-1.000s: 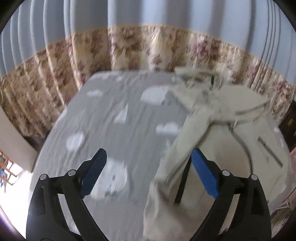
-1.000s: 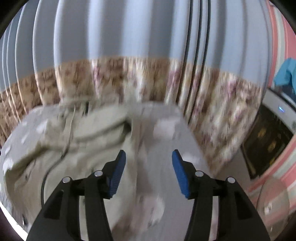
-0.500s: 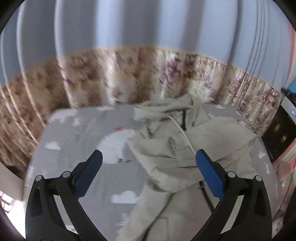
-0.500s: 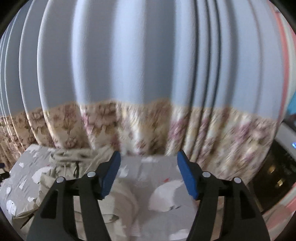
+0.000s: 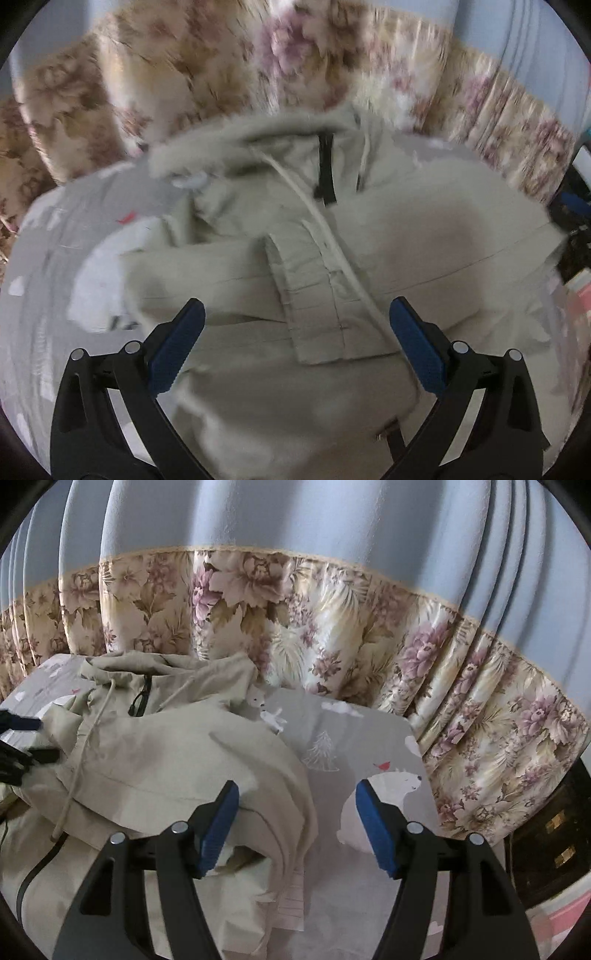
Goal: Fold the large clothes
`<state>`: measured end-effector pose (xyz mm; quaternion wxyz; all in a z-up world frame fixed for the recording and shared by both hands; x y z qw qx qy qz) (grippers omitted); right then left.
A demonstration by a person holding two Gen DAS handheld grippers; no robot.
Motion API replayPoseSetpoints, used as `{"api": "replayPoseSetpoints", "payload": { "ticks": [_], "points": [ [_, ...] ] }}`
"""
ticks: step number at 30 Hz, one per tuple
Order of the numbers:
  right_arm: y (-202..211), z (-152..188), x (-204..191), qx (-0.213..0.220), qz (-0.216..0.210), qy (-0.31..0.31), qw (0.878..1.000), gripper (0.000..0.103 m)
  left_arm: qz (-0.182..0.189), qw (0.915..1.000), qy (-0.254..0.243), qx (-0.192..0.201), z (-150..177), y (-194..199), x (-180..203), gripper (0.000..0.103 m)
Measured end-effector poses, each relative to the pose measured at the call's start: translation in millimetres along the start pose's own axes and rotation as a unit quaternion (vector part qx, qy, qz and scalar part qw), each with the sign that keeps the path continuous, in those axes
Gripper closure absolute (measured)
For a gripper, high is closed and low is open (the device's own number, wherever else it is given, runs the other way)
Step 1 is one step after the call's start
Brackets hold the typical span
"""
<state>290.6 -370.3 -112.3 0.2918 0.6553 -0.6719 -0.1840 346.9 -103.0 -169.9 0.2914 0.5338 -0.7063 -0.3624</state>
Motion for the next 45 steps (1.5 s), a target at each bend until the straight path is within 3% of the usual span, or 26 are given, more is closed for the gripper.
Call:
{"api": "replayPoseSetpoints", "payload": {
  "ticks": [4,5,6,7,8,12,15,18,21,24,28,31,36,41,45],
  "points": [
    [-7.9,0.7,-2.4,-0.005,-0.001,-0.003,1.000,0.036,-0.001,0.9995,0.003,-0.033,3.5,-33.6,9.5,0.015],
    [-8.5,-0.1,-3.4,-0.005,-0.001,-0.002,1.000,0.036,0.005,0.9996,0.003,-0.028,4.1,-34.6,11.7,0.031],
    [-8.7,-0.4,-4.2,-0.006,-0.002,-0.002,1.000,0.036,0.016,0.9997,-0.003,-0.020,3.6,-32.1,16.2,0.055],
    [-8.5,-0.8,-5.5,-0.007,-0.005,-0.002,1.000,0.036,0.014,0.9998,-0.007,-0.012,2.6,-28.4,17.6,0.063],
    [-8.7,-1.5,-6.8,-0.008,-0.008,-0.002,1.000,0.036,0.013,0.9999,-0.008,0.000,0.4,-21.3,16.8,0.081],
    [-2.9,-1.4,-16.6,-0.010,-0.033,0.001,0.999,0.036,0.040,0.9989,0.008,0.023,-6.5,11.8,-12.9,0.087],
    [-0.6,1.7,-26.3,-0.015,-0.042,0.009,0.999,0.036,0.008,0.9997,0.003,0.025,5.1,31.8,-46.9,0.088],
    [-7.9,4.0,-31.6,-0.028,-0.046,0.004,0.999,0.036,-0.008,0.9999,-0.006,-0.006,21.6,32.3,-71.2,0.087],
    [-38.9,16.4,-43.2,-0.081,-0.070,-0.002,0.994,0.036,-0.017,0.9998,0.000,-0.009,28.3,20.4,-83.2,0.076],
    [-69.9,36.1,-54.0,-0.121,-0.047,0.027,0.991,0.036,-0.021,0.9997,0.007,-0.009,31.4,9.1,-92.2,0.072],
    [-67.0,34.8,-51.3,-0.108,-0.031,0.023,0.993,0.028,-0.038,0.9992,-0.012,0.002,35.1,7.0,-92.5,0.067],
    [-29.5,18.5,-42.5,-0.056,-0.028,0.018,0.998,0.028,-0.048,0.9988,0.000,0.009,37.2,20.9,-102.7,0.066],
    [12.1,16.0,-24.0,-0.027,-0.056,-0.017,0.998,0.026,-0.083,0.9956,0.026,0.035,49.1,64.0,-129.6,0.024],
    [1.8,45.8,-35.3,-0.072,-0.071,-0.019,0.995,0.026,-0.044,0.9981,0.027,0.033,75.3,89.2,-121.7,0.016],
    [-4.2,73.5,-47.6,-0.103,-0.064,-0.012,0.993,0.026,-0.028,0.9993,-0.012,0.021,100.0,91.8,-91.9,0.015]
  ]
}}
Point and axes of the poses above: each gripper's, at about its wrist camera, not at the fingertips, and y roughly against the way its jaws point, x to its right, z to its underside, the point moved 4 cm from there along -y, roughly the way its jaws point, and after that the axes turned 2 degrees about -z, right-handed, at the moved point
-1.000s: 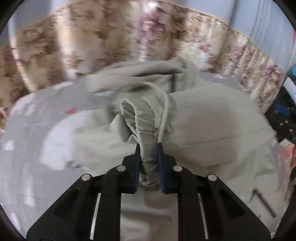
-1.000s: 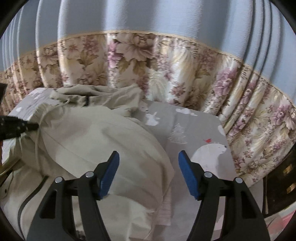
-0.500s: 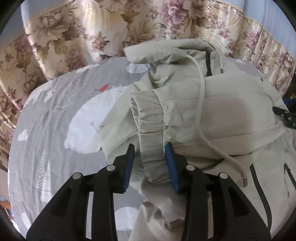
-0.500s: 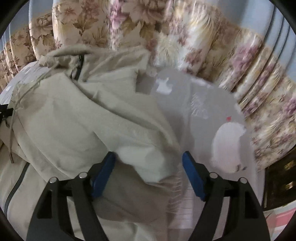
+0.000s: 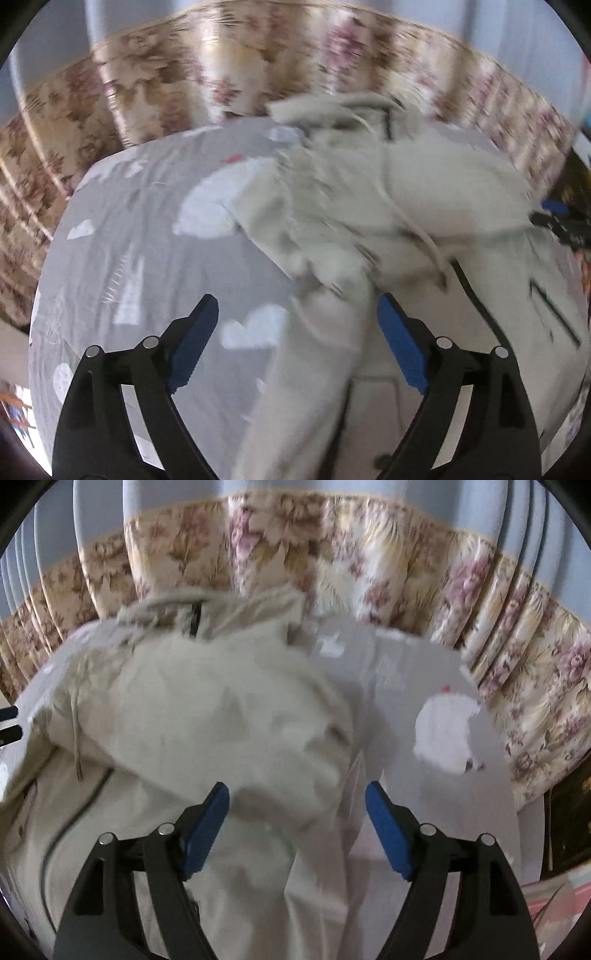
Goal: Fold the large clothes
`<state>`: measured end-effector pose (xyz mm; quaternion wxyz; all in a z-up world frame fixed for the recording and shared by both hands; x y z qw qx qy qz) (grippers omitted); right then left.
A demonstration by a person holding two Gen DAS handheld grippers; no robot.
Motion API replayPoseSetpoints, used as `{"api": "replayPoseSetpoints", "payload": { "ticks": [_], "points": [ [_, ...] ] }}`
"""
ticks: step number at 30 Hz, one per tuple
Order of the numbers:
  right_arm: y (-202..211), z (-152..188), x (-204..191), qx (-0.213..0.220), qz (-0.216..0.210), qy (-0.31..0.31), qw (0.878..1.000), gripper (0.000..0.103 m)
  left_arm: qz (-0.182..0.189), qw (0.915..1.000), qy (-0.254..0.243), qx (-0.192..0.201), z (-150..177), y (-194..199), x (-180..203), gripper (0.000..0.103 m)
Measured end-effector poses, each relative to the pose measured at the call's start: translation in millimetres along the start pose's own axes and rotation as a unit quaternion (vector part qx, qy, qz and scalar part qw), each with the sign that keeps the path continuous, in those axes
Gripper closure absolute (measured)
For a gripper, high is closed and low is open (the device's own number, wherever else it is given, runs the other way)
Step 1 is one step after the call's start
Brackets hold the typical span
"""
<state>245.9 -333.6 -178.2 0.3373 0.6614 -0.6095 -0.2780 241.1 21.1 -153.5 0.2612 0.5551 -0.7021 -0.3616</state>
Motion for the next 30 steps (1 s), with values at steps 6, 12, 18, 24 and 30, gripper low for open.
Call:
{"api": "replayPoseSetpoints", "payload": {
  "ticks": [6,12,18,24,30],
  "points": [
    [-23.6,23.5,9.7,-0.044,0.011,-0.047,0.998,0.068,-0.063,0.9973,-0.009,-0.036,10.4,-48.4,-0.1,0.092],
    [-21.4,26.0,1.9,-0.044,0.005,-0.050,0.998,0.097,-0.065,0.9950,0.071,-0.025,13.3,-44.0,-54.2,0.098],
    [-2.1,9.2,-27.0,-0.008,0.013,-0.007,1.000,0.099,-0.087,0.9901,0.105,-0.033,36.0,-32.7,-87.7,0.098],
    [-12.0,-4.9,-25.1,-0.005,0.085,0.035,0.996,0.099,-0.083,0.9866,0.134,-0.043,46.7,-35.1,-111.8,0.098],
    [-23.6,10.4,-13.3,-0.049,0.101,0.037,0.993,0.092,-0.102,0.9871,0.115,-0.043,49.9,-18.0,-101.6,0.079]
  ]
}}
Point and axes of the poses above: each gripper's, at about its wrist camera, not at the fingertips, and y roughly against the way its jaws point, x to its right, z to its underside, the point moved 4 cm from there along -y, roughly the way its jaws point, and after that the axes turned 2 degrees about -z, right-handed, at the moved point
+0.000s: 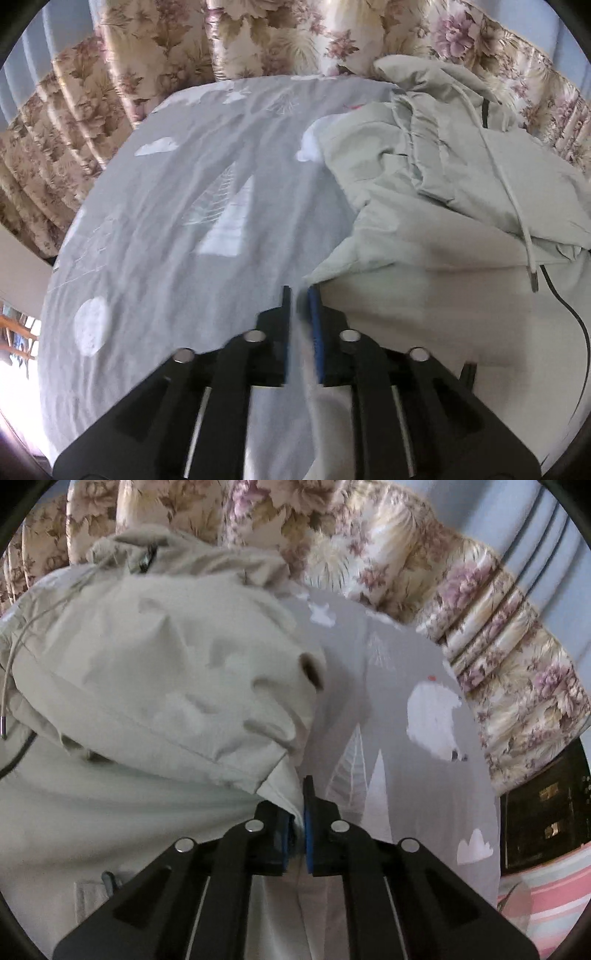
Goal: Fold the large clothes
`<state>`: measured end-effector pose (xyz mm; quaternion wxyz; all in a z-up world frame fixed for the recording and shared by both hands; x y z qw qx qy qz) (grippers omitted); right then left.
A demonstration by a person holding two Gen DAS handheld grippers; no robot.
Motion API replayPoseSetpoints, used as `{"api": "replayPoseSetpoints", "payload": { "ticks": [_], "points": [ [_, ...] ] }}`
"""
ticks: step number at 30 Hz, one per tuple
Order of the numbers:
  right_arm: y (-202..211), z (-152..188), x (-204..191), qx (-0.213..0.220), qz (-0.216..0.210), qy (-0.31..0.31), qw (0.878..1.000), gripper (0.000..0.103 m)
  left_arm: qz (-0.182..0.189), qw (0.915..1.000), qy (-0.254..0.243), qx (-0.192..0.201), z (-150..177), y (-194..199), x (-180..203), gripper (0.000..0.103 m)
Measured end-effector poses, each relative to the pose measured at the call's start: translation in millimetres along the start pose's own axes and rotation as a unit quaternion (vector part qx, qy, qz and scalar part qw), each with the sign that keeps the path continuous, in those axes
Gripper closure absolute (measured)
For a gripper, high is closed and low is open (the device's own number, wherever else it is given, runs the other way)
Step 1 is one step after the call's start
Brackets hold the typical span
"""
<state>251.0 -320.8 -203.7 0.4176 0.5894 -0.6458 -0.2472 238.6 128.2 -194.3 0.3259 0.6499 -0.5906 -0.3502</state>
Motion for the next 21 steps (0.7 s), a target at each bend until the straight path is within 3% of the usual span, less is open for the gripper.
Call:
{"api": "replayPoseSetpoints", "payload": {
  "ticks": [2,5,6,7,8,9,14,16,17,18,19,20,21],
  "points": [
    [14.4,5.5,7.9,0.003,-0.023,-0.016,1.000,0.087,-0.011,0.9999,0.001,-0.003,6.1,10.1,-10.5,0.059],
    [48.9,15.7,14.8,0.039,-0.068,-0.044,0.996,0.072,-0.001,1.0000,-0.002,0.007,19.1,32.6,-20.3,0.056],
    [61.8,23.1,17.6,0.050,-0.085,-0.061,0.993,0.054,0.005,0.9999,-0.003,0.009,23.4,38.9,-20.1,0.047],
    [69.6,32.3,18.3,0.052,-0.098,-0.073,0.991,0.045,0.009,0.9999,-0.005,0.009,27.3,42.7,-20.1,0.039],
    [72.8,41.1,16.0,0.048,-0.103,-0.075,0.991,0.044,0.012,0.9998,-0.008,0.010,34.1,47.0,-18.4,0.026],
    [73.8,50.1,13.2,0.040,-0.100,-0.073,0.991,0.044,0.010,0.9998,-0.013,0.010,42.6,49.8,-16.0,0.024],
    [76.5,92.1,13.2,0.016,-0.080,-0.100,0.992,0.044,-0.006,0.9994,-0.033,-0.012,74.8,50.1,-10.8,0.024],
    [76.1,106.8,14.7,0.008,-0.076,-0.121,0.990,0.045,0.014,0.9994,-0.019,-0.027,87.6,47.8,-11.1,0.026],
    [73.7,113.2,13.4,-0.002,-0.080,-0.127,0.989,0.045,0.026,0.9991,-0.011,-0.032,93.8,47.7,-10.6,0.040],
    [71.4,121.7,9.3,-0.014,-0.089,-0.130,0.987,0.050,0.037,0.9986,-0.008,-0.036,98.1,48.2,-9.4,0.063],
    [69.8,127.3,5.8,-0.021,-0.097,-0.131,0.986,0.069,0.064,0.9971,-0.004,-0.042,103.6,49.6,-5.8,0.075],
    [68.5,130.5,1.8,-0.025,-0.110,-0.131,0.985,0.077,0.071,0.9966,-0.003,-0.040,106.5,51.8,-3.2,0.083],
    [72.7,130.8,-1.7,-0.012,-0.103,-0.124,0.987,0.094,0.065,0.9973,-0.008,-0.033,108.3,55.1,-0.9,0.095]
  ]
}}
Point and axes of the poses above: each gripper's, at about its wrist camera, not at the fingertips, and y roughly against the way its jaws point, x to its right, z to its underside, the point moved 4 cm from there along -y, roughly the way its jaws point, and after that the axes turned 2 degrees about -z, right-handed, at the moved point
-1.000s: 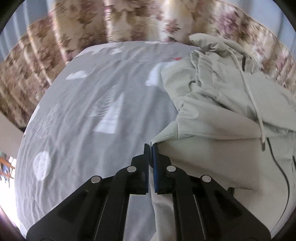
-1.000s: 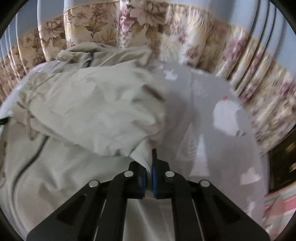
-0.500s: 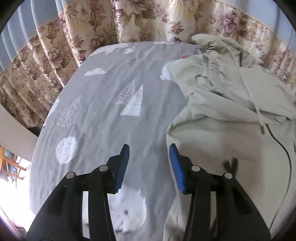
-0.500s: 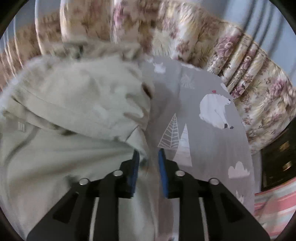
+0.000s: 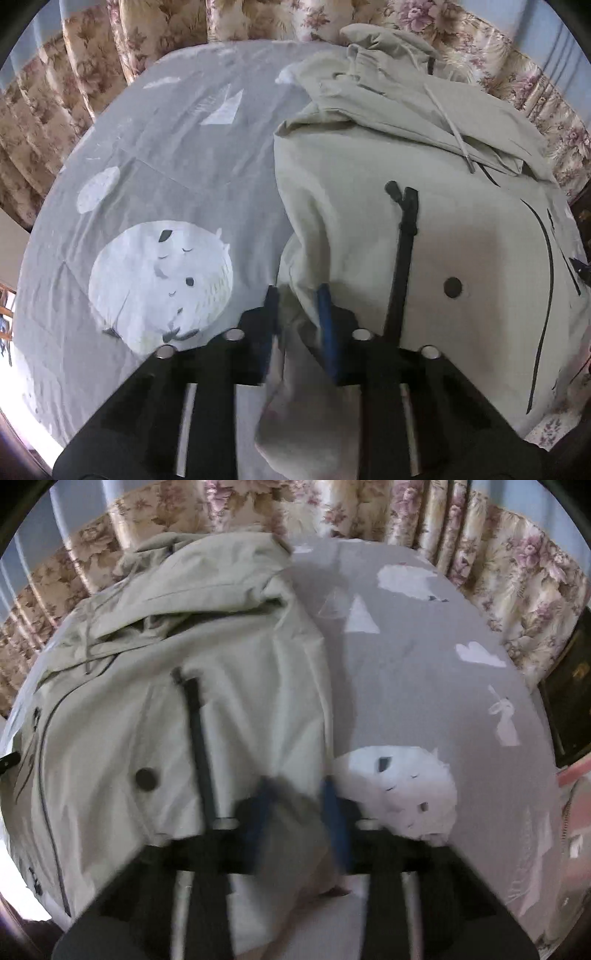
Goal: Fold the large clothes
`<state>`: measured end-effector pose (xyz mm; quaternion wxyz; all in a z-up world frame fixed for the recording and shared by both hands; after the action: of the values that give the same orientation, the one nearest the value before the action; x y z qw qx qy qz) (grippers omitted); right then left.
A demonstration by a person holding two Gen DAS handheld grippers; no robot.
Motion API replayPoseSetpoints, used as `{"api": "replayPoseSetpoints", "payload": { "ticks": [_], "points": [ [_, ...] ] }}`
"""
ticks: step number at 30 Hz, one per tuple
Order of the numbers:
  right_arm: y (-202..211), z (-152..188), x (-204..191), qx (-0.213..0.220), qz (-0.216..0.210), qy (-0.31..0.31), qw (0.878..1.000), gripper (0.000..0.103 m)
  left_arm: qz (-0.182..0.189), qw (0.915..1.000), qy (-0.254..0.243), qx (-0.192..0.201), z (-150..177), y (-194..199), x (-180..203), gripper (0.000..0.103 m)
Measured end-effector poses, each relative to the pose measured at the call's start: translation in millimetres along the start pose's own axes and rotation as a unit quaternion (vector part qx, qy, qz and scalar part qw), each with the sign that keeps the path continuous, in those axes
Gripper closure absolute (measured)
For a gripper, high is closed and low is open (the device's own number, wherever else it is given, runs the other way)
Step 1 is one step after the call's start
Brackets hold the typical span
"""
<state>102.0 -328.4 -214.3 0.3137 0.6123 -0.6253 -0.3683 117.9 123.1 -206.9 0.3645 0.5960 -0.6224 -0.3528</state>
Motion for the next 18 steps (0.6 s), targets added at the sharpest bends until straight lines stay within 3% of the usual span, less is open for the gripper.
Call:
{"api": "replayPoseSetpoints", "payload": {
  "ticks": [3,5,7,8,10,11,14,16,17,18],
  "points": [
    [27.2,-5.8,-21.2,0.041,-0.028,0.034,0.998,0.100,0.020,0.9998,0.007,0.007,0.0,15.4,4.4,0.099],
    [63.2,-13.8,-30.7,0.088,-0.001,0.070,0.994,0.100,0.046,0.9985,0.012,0.025,-3.5,38.9,4.0,0.099],
    [94.3,-20.2,-23.9,0.110,0.001,0.067,0.992,0.101,0.071,0.9962,0.011,0.049,-5.7,67.4,2.5,0.099],
    [103.3,-21.4,-20.6,0.113,0.004,0.068,0.991,0.101,0.084,0.9946,0.012,0.059,-5.8,80.5,1.5,0.099],
    [102.3,-19.2,-13.1,0.100,0.058,0.089,0.989,0.101,0.090,0.9943,0.007,0.056,-4.2,87.8,-0.9,0.099],
    [87.1,-14.9,-5.0,0.072,0.085,0.097,0.989,0.101,0.082,0.9955,0.005,0.047,-1.3,81.7,-2.2,0.098],
    [45.4,2.3,15.9,0.002,0.090,0.079,0.993,0.099,0.059,0.9980,0.020,-0.008,16.8,38.1,-12.5,0.092],
    [27.1,10.5,32.8,-0.031,0.107,0.064,0.992,0.096,-0.044,0.9988,0.008,-0.018,26.6,19.8,-24.7,0.092],
    [28.5,11.3,38.7,-0.032,0.097,0.053,0.993,0.096,-0.079,0.9967,-0.001,-0.018,29.0,17.3,-31.2,0.083],
    [36.1,6.6,45.6,-0.020,0.076,0.031,0.996,0.096,-0.087,0.9961,0.004,-0.015,29.2,19.7,-38.3,0.065]
  ]
}}
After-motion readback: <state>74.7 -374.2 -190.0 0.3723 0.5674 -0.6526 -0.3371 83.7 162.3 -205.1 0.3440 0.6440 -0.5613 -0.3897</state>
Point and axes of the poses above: each gripper's, at about its wrist camera, not at the fingertips, and y roughly against the way its jaws point, x to its right, z to its underside, the point moved 4 cm from there along -y, roughly the way its jaws point, and after that the axes turned 2 degrees about -z, right-handed, at the moved point
